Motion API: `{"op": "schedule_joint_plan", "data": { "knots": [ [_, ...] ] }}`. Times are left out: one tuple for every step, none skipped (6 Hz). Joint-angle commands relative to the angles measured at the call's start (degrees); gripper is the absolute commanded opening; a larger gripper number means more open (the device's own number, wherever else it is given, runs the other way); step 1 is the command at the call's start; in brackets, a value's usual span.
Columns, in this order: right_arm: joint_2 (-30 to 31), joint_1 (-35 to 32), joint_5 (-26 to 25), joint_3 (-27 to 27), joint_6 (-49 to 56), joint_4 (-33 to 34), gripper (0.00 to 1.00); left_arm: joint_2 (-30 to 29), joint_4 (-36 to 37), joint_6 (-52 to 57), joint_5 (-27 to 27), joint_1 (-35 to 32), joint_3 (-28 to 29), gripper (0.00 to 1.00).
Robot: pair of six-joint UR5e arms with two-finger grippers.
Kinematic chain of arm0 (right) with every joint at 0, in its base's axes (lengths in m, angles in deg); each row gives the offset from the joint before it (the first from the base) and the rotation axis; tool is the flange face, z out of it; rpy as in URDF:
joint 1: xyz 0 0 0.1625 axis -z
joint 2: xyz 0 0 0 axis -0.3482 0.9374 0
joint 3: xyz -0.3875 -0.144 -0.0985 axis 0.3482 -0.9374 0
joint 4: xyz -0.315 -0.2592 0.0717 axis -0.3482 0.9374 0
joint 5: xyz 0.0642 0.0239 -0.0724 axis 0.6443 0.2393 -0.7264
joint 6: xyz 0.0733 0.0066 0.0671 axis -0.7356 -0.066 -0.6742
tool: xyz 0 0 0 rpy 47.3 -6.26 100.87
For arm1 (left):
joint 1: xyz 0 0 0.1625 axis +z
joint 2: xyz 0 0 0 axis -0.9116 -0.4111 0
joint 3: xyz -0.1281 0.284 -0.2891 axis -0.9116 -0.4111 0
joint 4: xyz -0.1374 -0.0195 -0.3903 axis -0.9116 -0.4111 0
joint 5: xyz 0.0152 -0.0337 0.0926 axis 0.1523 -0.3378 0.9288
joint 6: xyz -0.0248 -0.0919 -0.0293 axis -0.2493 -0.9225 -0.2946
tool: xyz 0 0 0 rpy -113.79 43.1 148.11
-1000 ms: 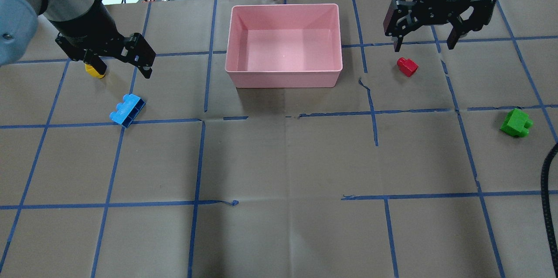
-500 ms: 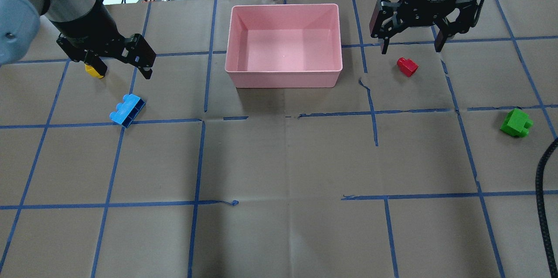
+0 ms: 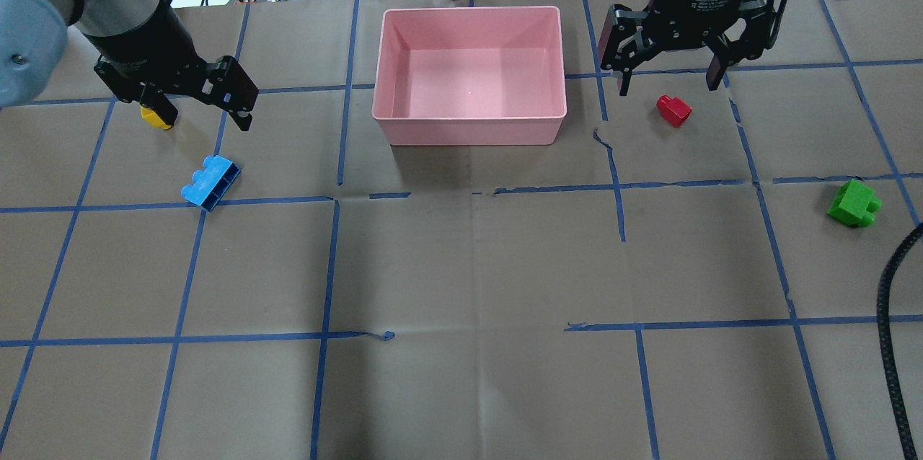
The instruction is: Put all blocks into box
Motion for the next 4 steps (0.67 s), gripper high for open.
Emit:
{"op": "schedule_joint_plan", "data": {
  "knots": [
    [0.12,-0.03,0.0,0.18,0.02,-0.09,1.0,0.09,0.0,0.0,0.0,-0.04,0.05,1.0],
    [0.12,-0.03,0.0,0.18,0.02,-0.09,1.0,0.18,0.0,0.0,0.0,0.05,0.05,1.0],
    [0.12,-0.03,0.0,0.27,0.02,-0.44,1.0,0.18,0.17,0.0,0.0,0.05,0.05,1.0],
    [0.12,-0.03,0.0,0.27,0.02,-0.79,1.0,0.36,-0.09,0.0,0.0,0.05,0.05,1.0]
  ]
}}
